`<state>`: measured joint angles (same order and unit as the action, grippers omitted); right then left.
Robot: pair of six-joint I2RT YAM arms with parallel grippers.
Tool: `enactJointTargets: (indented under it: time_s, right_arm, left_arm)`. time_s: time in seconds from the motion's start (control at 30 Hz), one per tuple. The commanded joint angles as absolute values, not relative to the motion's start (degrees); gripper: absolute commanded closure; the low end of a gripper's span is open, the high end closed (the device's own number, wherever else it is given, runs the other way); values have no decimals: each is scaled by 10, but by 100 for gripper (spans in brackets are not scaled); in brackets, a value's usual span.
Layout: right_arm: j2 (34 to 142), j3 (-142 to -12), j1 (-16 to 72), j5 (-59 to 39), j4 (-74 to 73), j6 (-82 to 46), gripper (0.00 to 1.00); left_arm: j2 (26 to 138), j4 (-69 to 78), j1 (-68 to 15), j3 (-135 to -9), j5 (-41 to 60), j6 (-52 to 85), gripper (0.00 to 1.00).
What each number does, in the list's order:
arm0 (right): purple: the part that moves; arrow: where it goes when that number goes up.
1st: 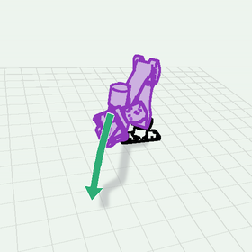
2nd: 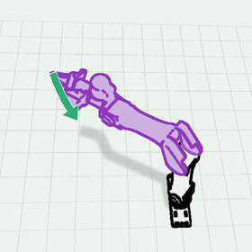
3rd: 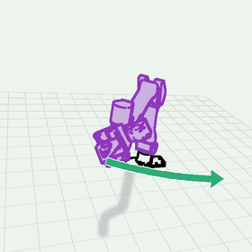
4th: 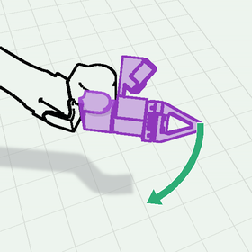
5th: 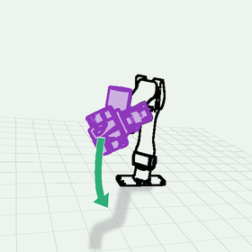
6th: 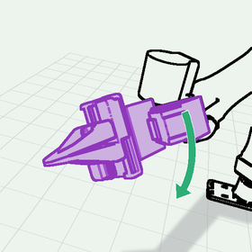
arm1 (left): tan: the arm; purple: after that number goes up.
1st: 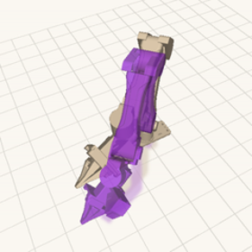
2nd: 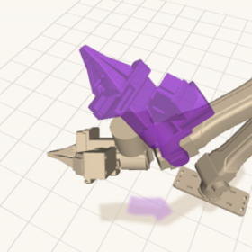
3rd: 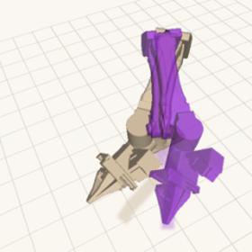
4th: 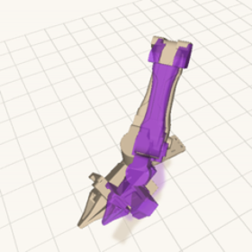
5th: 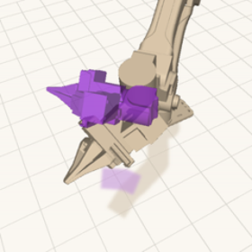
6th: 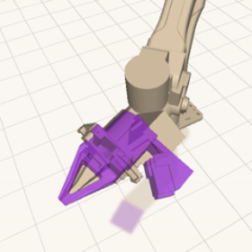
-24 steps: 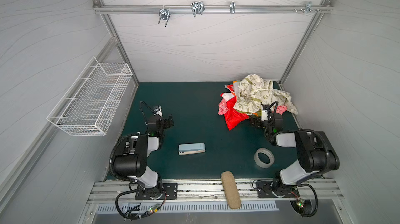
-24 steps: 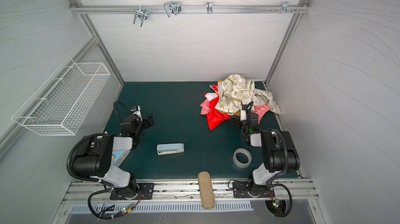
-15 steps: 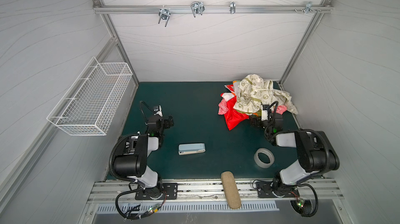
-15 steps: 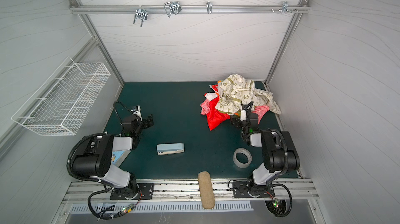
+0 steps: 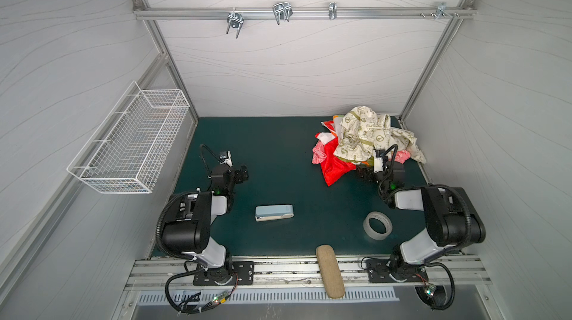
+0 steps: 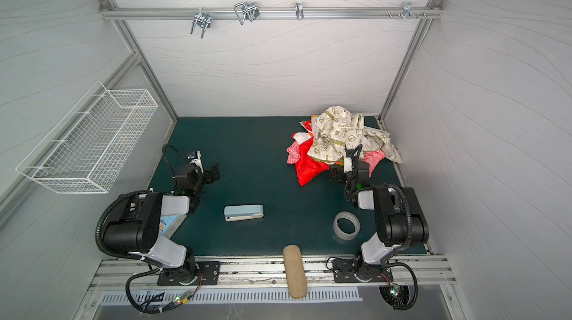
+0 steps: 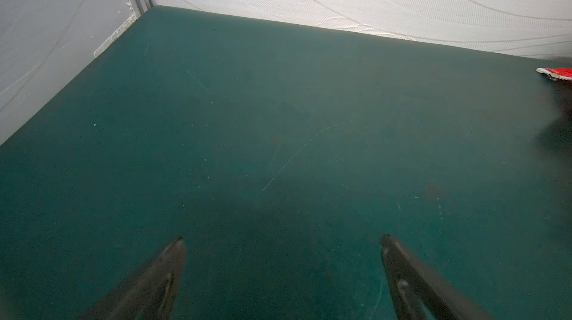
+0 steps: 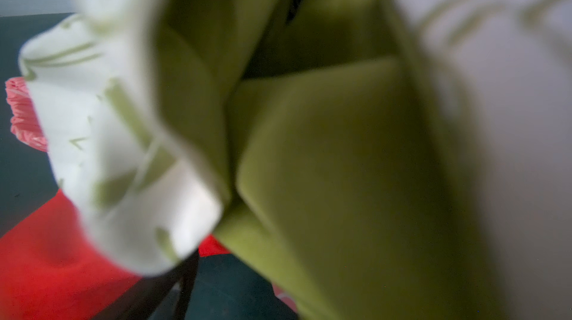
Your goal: Pick out a specific cloth from the pile
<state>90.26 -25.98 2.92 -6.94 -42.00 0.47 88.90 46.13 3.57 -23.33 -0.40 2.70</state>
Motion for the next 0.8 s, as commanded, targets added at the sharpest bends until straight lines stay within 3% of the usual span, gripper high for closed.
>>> enactJointTargets:
  time_s: [0.0, 0.2, 0.3, 0.47, 0.6, 0.77]
  right_arm:
    - [902, -265, 30, -75, -434, 12, 1]
    - [899, -264, 32, -67, -438, 10, 1]
    - [867, -264, 31, -45, -410, 3, 1]
    - [793, -310, 35, -52, -248, -13, 1]
    - [750, -354, 52, -48, -133, -18, 1]
    - [700, -414, 91, -37, 1, -19, 1]
  left_arm:
    - [892, 474, 33, -249, 0, 19, 1]
    - [889, 478, 33, -246, 1, 18, 1]
    - [843, 400, 33, -267, -23, 28, 1]
    - [741, 342, 33, -254, -28, 39, 1]
    - [647, 238, 29, -273, 18, 42, 1]
    - [577, 147, 11, -309, 190, 20, 1]
